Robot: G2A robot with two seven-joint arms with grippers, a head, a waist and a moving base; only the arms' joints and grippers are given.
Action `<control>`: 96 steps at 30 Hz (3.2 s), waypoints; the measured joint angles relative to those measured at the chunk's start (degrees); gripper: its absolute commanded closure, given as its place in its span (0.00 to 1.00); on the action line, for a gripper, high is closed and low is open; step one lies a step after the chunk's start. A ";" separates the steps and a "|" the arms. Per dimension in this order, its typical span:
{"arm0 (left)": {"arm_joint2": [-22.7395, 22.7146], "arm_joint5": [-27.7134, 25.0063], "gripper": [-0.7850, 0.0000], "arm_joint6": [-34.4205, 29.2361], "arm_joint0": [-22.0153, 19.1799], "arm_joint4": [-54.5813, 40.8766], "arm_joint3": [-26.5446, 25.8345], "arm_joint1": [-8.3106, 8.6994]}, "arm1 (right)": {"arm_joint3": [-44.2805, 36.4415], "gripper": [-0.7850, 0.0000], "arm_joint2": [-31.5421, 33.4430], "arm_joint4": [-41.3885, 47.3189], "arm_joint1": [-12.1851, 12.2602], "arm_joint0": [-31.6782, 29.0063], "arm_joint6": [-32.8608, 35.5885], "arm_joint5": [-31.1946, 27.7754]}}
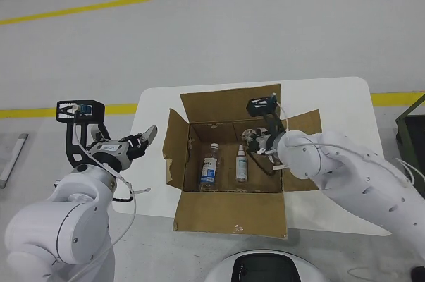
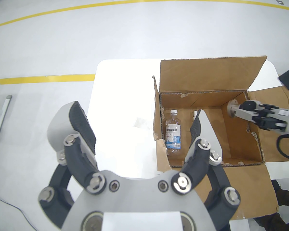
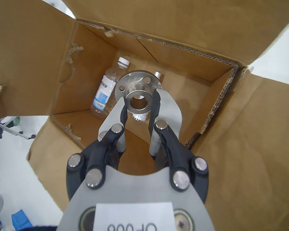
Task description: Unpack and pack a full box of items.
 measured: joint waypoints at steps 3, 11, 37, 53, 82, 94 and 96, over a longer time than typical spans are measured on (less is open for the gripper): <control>0.00 0.00 0.00 0.00 0.00 0.00 0.00 0.00 | 5.06 1.00 -5.99 -2.81 -2.35 3.56 2.47 3.53; 0.00 0.00 0.00 0.00 0.00 0.00 0.00 0.00 | 14.48 1.00 -14.87 -7.40 -7.12 8.37 5.38 4.28; 0.00 0.00 0.00 0.00 0.00 0.00 0.00 0.00 | 4.58 0.26 1.18 -3.11 -7.83 4.50 1.07 2.06; 0.00 0.00 0.00 0.00 0.00 0.00 0.00 0.00 | -15.17 0.01 60.52 35.33 -1.60 -38.26 -7.62 -22.28; 0.00 0.00 0.00 0.00 0.00 0.00 0.00 0.00 | 0.69 1.00 57.62 49.77 -1.42 -46.66 -6.42 -38.66; 0.00 0.00 0.00 0.00 0.00 0.00 0.00 0.00 | -2.71 0.40 66.66 51.84 -0.14 -52.04 -5.28 -39.08; 0.00 0.00 0.00 0.00 0.00 0.00 0.00 0.00 | -3.07 0.00 67.05 51.26 0.00 -52.74 -5.42 -38.84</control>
